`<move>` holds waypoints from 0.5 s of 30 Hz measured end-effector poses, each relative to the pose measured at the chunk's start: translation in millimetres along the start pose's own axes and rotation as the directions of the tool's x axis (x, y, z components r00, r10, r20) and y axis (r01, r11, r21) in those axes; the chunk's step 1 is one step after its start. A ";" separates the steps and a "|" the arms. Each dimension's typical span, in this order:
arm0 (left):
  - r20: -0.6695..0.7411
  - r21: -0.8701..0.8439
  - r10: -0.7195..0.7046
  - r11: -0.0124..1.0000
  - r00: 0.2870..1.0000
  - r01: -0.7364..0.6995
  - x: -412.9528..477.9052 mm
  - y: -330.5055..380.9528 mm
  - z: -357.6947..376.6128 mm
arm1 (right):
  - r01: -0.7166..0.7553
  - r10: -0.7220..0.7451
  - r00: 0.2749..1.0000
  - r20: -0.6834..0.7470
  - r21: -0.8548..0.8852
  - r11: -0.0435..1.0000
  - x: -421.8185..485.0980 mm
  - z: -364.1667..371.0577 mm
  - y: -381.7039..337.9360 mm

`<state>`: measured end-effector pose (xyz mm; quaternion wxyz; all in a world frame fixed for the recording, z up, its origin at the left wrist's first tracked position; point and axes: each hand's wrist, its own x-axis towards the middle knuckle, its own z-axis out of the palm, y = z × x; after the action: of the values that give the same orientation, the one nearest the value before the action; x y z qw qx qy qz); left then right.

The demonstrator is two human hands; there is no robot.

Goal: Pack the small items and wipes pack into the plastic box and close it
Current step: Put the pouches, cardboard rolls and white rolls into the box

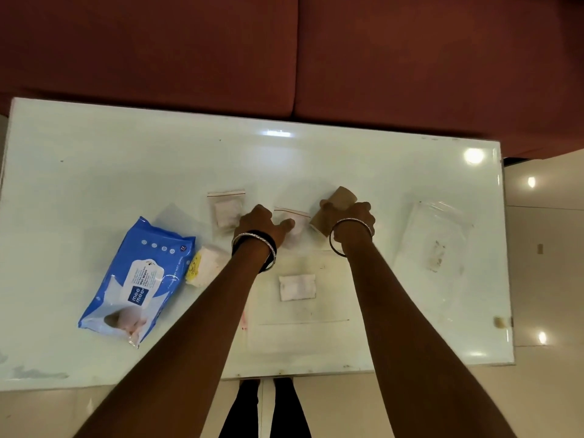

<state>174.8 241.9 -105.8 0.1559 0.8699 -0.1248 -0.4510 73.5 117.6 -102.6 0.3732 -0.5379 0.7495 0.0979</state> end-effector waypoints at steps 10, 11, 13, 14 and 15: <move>0.053 0.096 -0.054 0.994 0.997 0.049 9.7 9.1 13.9 | 0.131 -0.121 0.991 -0.056 0.240 0.962 6.0 -1.6 8.4; 0.061 0.104 -0.055 0.993 0.997 0.048 11.5 9.4 14.0 | 0.216 -0.191 0.975 -0.113 0.284 0.934 -2.3 -9.2 8.6; 0.079 0.108 -0.055 0.993 0.995 0.047 14.9 9.8 13.8 | 0.364 -0.308 0.929 -0.204 0.358 0.860 -25.5 -27.3 12.3; 0.088 0.093 -0.057 0.994 0.994 0.049 15.8 9.9 13.6 | 0.398 -0.339 0.917 -0.212 0.402 0.825 -36.5 -35.3 17.6; 0.090 0.068 -0.057 0.996 0.994 0.051 16.2 9.6 13.3 | 0.404 -0.355 0.915 -0.194 0.448 0.797 -47.1 -42.4 24.8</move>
<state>172.2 225.2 -121.4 0.1093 0.8560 -0.1227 -0.4902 39.2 138.8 -47.8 0.4685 -0.5720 0.6445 -0.1945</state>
